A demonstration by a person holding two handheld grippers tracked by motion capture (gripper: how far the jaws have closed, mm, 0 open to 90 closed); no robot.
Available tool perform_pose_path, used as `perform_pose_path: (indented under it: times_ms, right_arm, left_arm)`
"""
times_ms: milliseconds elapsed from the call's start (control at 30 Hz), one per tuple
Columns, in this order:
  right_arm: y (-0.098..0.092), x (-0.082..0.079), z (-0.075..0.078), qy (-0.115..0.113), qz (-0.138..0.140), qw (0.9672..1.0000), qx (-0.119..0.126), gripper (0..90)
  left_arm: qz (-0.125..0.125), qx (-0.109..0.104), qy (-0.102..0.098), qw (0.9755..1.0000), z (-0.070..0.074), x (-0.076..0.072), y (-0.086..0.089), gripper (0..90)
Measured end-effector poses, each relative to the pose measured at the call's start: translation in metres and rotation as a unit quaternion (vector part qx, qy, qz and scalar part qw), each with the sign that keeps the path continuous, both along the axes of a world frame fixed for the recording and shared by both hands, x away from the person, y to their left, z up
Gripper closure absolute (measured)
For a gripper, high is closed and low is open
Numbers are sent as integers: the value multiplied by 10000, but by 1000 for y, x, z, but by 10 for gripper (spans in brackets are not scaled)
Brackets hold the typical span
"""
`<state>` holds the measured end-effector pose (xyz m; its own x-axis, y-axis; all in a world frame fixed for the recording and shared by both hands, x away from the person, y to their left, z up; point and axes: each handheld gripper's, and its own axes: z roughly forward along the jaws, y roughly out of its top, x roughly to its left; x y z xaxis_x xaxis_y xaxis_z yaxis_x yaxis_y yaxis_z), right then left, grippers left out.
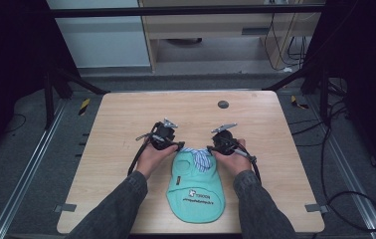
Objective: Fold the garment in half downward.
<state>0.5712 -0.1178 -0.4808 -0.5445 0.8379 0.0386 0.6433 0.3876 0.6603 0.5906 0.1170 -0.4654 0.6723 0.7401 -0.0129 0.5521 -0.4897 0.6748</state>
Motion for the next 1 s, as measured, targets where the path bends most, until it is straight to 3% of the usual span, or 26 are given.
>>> perform_pose_path:
  times_ms: [167, 367, 667, 767, 833, 1000]
  right_arm:
    - [2, -1, -2, 34, 9, 10000, -70, 595]
    - [6, -1, -5, 128, 61, 9998, -130, 566]
    - [10, -2, -6, 265, 211, 9993, -178, 540]
    - [10, -2, -6, 290, 221, 9992, -166, 556]
    - [11, -4, -6, 313, 328, 9988, -165, 638]
    - [13, -5, -6, 288, 437, 9984, -207, 697]
  left_arm:
    - [-98, 219, 116, 9996, -8, -1, -4, 456]
    - [-157, 313, 194, 9992, -14, -2, -3, 451]
    - [-205, 273, 271, 9991, -19, -2, -2, 444]
    - [-215, 223, 319, 9990, -20, -1, -1, 445]
    - [-217, 190, 330, 9990, -21, 0, 0, 433]
    - [-218, 153, 396, 9989, -19, 2, 1, 422]
